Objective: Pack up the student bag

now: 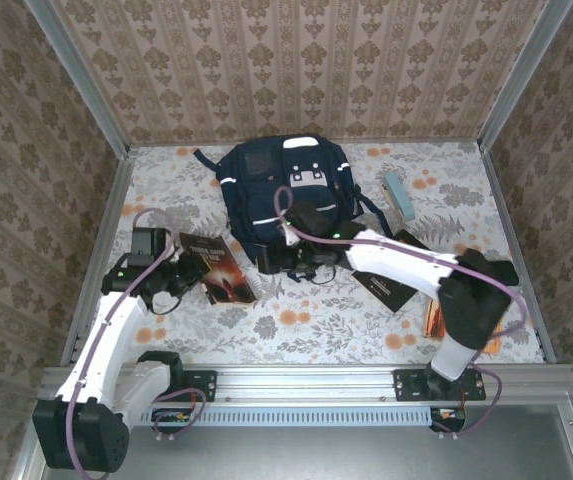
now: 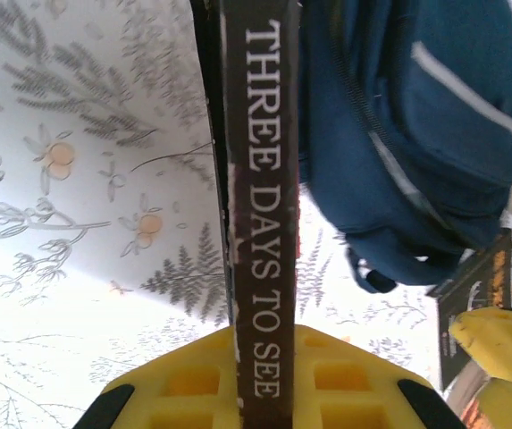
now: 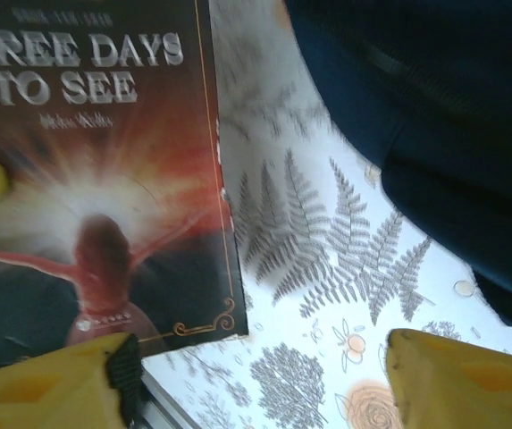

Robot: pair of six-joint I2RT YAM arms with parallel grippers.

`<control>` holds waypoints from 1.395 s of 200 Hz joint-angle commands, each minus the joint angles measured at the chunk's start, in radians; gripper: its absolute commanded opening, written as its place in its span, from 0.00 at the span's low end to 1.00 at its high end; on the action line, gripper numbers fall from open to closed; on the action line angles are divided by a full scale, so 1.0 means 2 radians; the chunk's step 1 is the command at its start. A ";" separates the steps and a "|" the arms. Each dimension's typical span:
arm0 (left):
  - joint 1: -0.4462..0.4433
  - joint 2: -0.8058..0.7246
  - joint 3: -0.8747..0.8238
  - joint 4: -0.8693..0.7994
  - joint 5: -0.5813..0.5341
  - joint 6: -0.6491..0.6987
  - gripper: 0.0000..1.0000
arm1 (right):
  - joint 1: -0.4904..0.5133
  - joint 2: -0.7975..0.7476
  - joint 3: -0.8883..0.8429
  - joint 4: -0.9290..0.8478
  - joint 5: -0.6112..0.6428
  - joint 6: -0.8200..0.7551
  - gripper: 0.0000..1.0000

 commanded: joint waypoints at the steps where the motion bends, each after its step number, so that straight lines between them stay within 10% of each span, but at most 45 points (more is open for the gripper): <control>1: -0.017 -0.003 0.051 0.026 0.018 -0.004 0.05 | -0.022 -0.051 -0.050 0.057 0.020 0.042 0.83; 108: -0.132 0.114 0.136 0.298 0.023 -0.144 0.05 | -0.100 -0.129 -0.150 0.289 -0.084 0.280 1.00; 279: -0.150 0.150 0.158 0.369 -0.041 -0.170 0.05 | -0.121 -0.077 -0.177 0.430 -0.087 0.415 1.00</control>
